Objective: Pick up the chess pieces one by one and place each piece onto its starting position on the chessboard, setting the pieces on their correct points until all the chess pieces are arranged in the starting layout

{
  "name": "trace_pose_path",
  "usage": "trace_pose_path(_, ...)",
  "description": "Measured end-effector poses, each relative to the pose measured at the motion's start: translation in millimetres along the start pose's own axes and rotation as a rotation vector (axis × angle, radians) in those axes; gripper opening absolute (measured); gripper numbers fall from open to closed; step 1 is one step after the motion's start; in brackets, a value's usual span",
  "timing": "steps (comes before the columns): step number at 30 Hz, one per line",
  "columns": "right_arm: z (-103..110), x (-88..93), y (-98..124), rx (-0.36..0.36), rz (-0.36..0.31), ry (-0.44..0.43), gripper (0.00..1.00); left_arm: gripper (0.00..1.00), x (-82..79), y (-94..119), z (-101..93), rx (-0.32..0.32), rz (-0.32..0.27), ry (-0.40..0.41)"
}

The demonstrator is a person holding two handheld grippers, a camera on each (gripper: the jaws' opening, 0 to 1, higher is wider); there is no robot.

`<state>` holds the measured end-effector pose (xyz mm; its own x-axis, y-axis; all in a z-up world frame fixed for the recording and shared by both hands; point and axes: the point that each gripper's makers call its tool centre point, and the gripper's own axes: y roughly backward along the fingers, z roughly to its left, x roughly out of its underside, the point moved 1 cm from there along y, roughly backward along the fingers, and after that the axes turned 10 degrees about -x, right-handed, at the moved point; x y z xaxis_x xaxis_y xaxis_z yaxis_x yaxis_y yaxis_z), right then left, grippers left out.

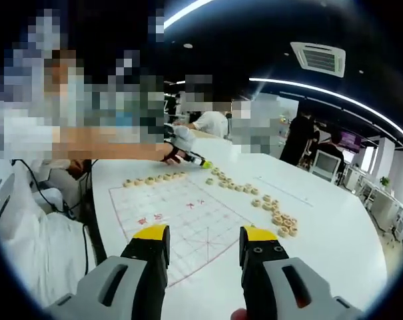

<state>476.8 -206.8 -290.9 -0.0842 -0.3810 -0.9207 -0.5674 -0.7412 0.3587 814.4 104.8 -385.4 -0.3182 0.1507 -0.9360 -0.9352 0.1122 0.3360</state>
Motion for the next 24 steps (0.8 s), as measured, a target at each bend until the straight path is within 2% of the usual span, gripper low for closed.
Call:
trace_pose_path(6,12,-7.2,-4,-0.026,0.000,0.029,0.42,0.18,-22.7,58,10.0,0.040,-0.048,-0.011)
trace_pose_path(11,23,-16.7,2,-0.040,-0.016,0.057,0.42,0.18,-38.7,107,22.6,0.060,-0.068,0.035)
trace_pose_path(13,24,-18.1,4,-0.037,-0.018,0.061,0.43,0.18,-44.0,134,23.6,0.079,-0.068,0.074)
trace_pose_path(14,24,-18.9,5,-0.035,-0.021,0.061,0.43,0.18,-46.8,146,22.2,0.096,-0.072,0.098)
trace_pose_path(19,24,-21.1,8,-0.027,-0.028,0.062,0.43,0.18,-51.1,198,13.4,0.154,-0.099,0.076)
trace_pose_path(24,27,-20.9,6,-0.030,-0.023,0.066,0.43,0.18,-47.4,254,-11.3,0.268,-0.121,0.096)
